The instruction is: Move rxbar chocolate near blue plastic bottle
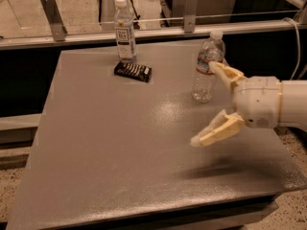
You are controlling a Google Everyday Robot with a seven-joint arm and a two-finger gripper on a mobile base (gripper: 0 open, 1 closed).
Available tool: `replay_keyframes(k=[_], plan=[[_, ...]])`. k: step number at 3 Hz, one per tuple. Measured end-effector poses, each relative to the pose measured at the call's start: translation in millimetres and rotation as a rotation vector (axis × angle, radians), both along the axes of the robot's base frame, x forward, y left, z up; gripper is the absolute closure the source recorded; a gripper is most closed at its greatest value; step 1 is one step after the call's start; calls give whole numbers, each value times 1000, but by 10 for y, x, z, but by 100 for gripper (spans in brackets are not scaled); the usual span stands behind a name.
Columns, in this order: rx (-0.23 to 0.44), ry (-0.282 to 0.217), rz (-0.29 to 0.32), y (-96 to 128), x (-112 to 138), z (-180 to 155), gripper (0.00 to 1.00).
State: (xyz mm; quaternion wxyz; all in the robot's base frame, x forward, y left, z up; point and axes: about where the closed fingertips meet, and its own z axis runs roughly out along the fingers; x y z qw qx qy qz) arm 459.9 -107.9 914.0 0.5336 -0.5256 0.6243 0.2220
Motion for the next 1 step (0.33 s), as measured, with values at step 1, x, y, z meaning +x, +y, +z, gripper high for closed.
replay_keyframes(k=[1], plan=[[-1, -4, 12, 4, -20, 22, 0]])
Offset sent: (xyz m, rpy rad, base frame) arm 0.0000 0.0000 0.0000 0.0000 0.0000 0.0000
